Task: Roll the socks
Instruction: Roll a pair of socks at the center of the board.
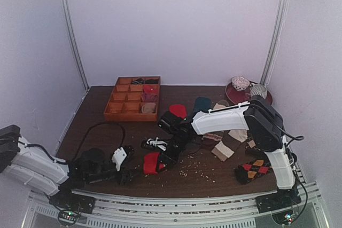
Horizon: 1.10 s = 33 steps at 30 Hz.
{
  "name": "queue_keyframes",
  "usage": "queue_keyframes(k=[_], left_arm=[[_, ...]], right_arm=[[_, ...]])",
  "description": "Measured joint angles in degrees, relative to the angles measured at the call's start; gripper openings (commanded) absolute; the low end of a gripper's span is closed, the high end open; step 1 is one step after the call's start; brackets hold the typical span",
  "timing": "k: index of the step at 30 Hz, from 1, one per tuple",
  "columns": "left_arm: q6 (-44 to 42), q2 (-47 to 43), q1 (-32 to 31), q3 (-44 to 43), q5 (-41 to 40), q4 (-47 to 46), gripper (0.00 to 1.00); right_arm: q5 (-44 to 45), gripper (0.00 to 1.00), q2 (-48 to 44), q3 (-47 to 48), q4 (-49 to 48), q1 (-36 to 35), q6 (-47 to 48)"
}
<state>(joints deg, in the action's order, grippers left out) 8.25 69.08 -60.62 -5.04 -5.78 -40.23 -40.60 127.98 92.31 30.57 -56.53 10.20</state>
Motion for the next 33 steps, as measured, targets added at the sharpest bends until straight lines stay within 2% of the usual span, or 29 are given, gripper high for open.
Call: queue_keyframes(k=[6, 9, 13, 18, 28, 33], left_arm=[[-6.3, 13.2, -0.2, -0.6, 2.9, -11.3, 0.81], [-8.0, 16.9, -0.3, -1.1, 5.6, -15.9, 0.82], [-9.4, 18.7, -0.9, -1.7, 9.0, -19.6, 0.72], [-10.2, 20.1, -1.4, -4.1, 12.4, -19.8, 0.66], [-9.8, 24.8, -2.0, -5.1, 14.8, -18.9, 0.6], [-9.4, 26.6, -2.0, -6.4, 14.4, -19.2, 0.53]], right_arm=[[-3.9, 0.24, 0.7, 0.4, 4.0, 0.0, -1.7], [-5.0, 0.24, 0.9, 0.5, 5.4, 0.0, -2.0], [-6.2, 0.24, 1.3, 0.9, 6.8, 0.0, -2.1], [-6.8, 0.23, 1.9, 1.7, 7.8, 0.1, -2.3], [-8.3, 0.23, 2.5, 2.2, 8.3, 0.6, -2.7], [-8.4, 0.23, 2.6, 2.2, 8.4, 0.7, -2.9]])
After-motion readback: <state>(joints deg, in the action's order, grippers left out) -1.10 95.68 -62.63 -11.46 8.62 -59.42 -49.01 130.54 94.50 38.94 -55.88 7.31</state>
